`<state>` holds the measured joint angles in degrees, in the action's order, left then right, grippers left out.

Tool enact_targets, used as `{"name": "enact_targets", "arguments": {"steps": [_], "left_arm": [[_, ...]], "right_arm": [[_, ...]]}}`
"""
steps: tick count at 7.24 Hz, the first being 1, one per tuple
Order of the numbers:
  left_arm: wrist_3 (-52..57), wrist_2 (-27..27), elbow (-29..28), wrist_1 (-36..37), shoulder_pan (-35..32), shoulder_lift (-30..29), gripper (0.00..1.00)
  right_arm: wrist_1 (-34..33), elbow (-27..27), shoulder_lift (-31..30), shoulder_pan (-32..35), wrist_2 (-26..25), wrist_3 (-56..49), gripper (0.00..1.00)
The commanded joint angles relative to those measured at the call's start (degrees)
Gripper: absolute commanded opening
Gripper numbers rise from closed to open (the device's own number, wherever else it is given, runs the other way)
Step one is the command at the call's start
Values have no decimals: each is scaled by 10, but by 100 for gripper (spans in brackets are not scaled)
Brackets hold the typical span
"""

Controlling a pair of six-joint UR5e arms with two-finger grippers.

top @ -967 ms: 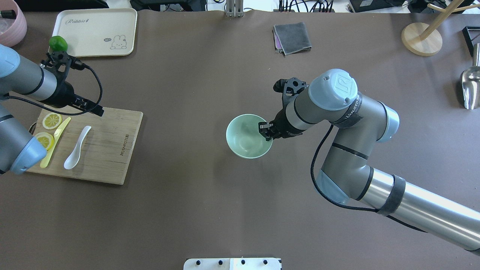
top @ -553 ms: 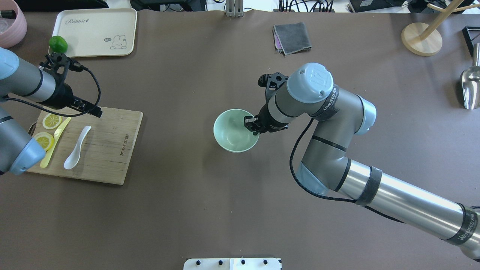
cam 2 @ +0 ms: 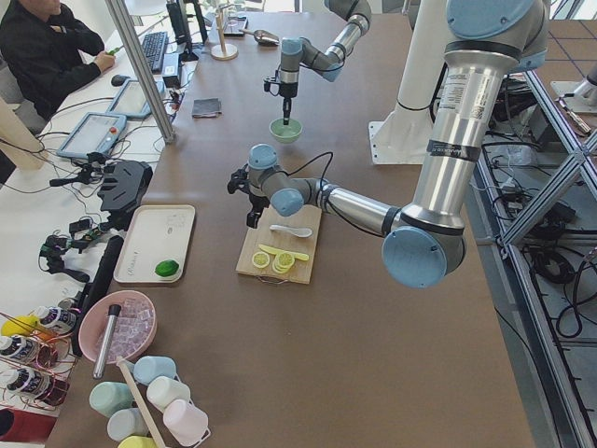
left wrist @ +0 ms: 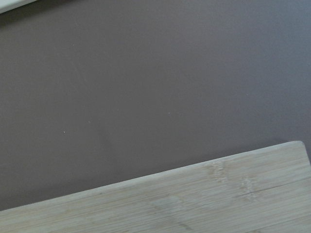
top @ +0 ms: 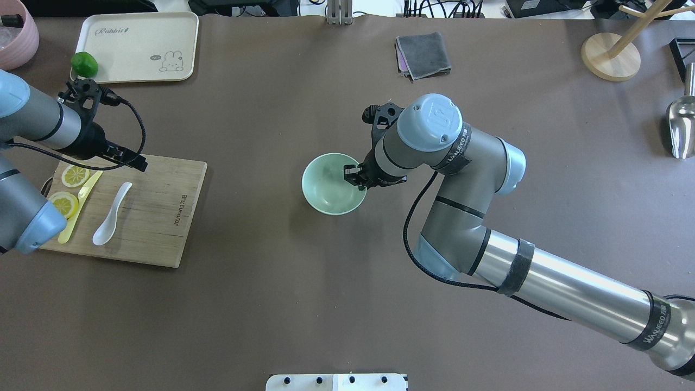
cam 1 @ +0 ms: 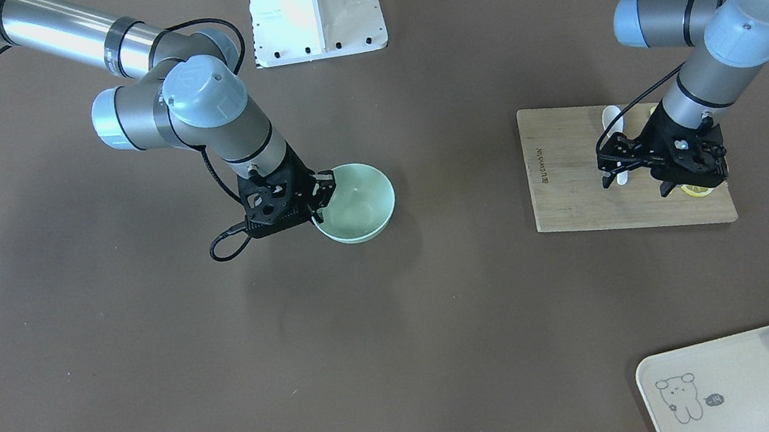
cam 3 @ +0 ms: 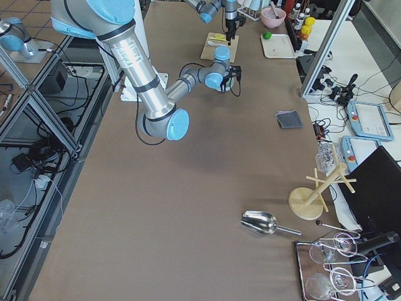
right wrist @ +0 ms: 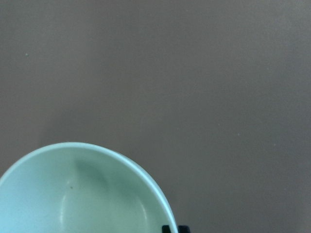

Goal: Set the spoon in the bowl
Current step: 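Slide the bowl toward the board with the right gripper while the left nears the spoon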

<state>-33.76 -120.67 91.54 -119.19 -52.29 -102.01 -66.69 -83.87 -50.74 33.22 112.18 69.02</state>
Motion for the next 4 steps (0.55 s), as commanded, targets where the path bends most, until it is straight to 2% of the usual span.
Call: {"name": "enact_targets", "arguments": {"steps": [1,4], "left_arm": [[-3,0,1,-1,1,13,97],[-63,0,9,-5,17,30,97]], "right_arm": [[1,5,6,-6,-3,1,99],[-2,-31,4,1,0,2,100]]}}
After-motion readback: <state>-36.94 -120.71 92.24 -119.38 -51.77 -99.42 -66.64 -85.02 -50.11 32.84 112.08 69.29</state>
